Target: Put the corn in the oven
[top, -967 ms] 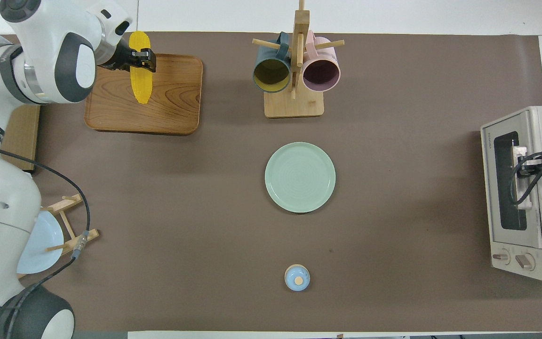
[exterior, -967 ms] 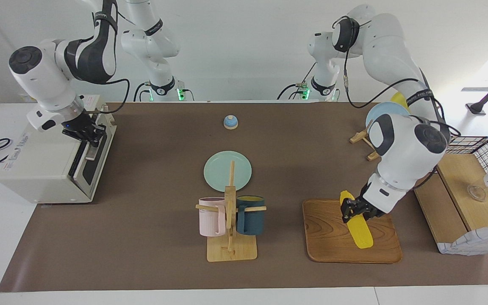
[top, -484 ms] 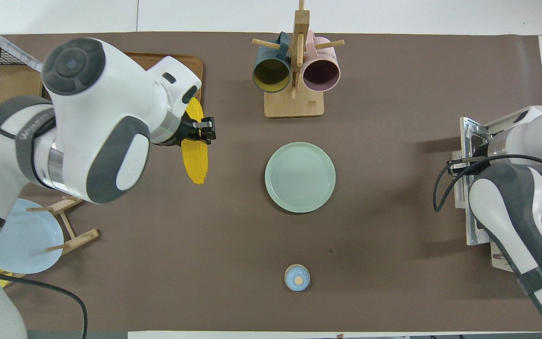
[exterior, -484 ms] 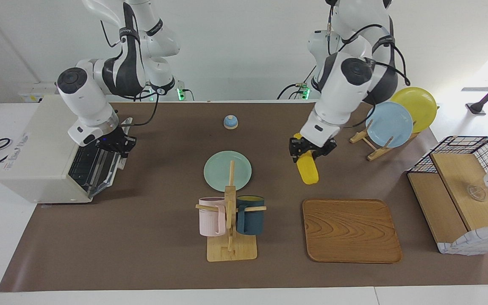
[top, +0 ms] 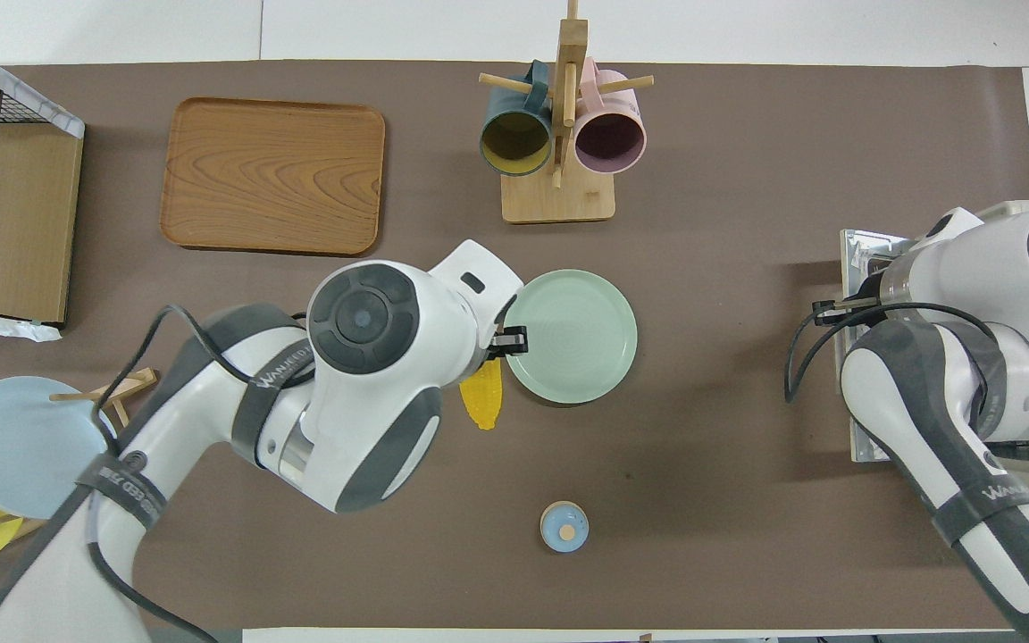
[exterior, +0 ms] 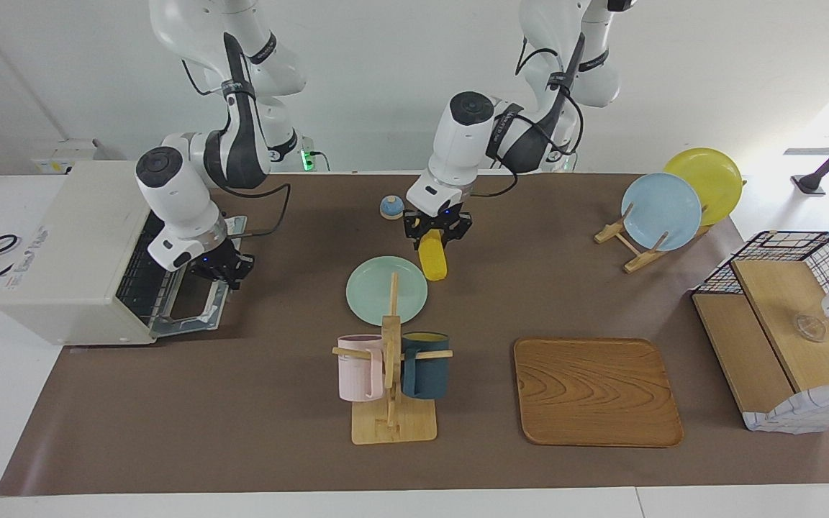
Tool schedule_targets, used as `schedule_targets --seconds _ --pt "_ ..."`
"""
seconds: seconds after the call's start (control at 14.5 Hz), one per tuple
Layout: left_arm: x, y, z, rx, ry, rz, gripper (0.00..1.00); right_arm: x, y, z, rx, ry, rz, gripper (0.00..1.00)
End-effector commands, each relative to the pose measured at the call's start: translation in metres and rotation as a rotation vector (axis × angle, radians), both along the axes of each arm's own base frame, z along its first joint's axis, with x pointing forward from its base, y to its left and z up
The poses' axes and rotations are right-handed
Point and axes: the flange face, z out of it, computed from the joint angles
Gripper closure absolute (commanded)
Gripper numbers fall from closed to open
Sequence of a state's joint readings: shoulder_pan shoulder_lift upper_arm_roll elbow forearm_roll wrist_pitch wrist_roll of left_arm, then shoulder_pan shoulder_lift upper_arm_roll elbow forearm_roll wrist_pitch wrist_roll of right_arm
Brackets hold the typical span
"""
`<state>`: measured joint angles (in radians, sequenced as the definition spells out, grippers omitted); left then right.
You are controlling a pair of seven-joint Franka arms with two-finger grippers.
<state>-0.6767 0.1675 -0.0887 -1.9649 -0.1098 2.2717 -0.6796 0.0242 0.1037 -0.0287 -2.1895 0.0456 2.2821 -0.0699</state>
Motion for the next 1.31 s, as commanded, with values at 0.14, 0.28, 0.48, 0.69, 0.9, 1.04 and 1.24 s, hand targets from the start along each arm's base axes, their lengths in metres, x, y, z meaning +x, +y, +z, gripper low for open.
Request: schedule_targets --seconds 0.14,0.28,0.48,0.69,0.9,1.04,1.24 --pt "0.011 -0.043 -0.04 -0.026 -0.001 0.01 1.0 0.015 -0.029 -0.04 -0.003 -0.026 -0.038 1.0" --pt "0.022 -0.058 -0.048 -0.04 -0.009 0.016 1.0 0.014 -0.029 -0.041 -0.002 -0.023 -0.04 1.0" --pt "0.026 -0.066 -0.062 -0.051 -0.017 0.03 1.0 0.018 0.001 -0.04 0.033 -0.031 -0.046 1.0" --pt "0.018 -0.073 -0.069 -0.05 -0.019 0.019 1.0 0.022 0.069 -0.033 0.053 -0.04 -0.14 1.0" --pt "0.015 -0.072 -0.074 -0.04 -0.012 0.019 0.13 0.021 0.11 -0.026 0.062 -0.059 -0.19 1.0" --pt "0.014 -0.071 -0.073 -0.032 -0.005 0.018 0.0 0.025 0.118 -0.02 0.063 -0.057 -0.193 1.0" --pt "0.03 -0.045 -0.05 -0.013 0.004 0.027 0.0 0.033 0.14 -0.001 0.061 -0.061 -0.158 0.22"
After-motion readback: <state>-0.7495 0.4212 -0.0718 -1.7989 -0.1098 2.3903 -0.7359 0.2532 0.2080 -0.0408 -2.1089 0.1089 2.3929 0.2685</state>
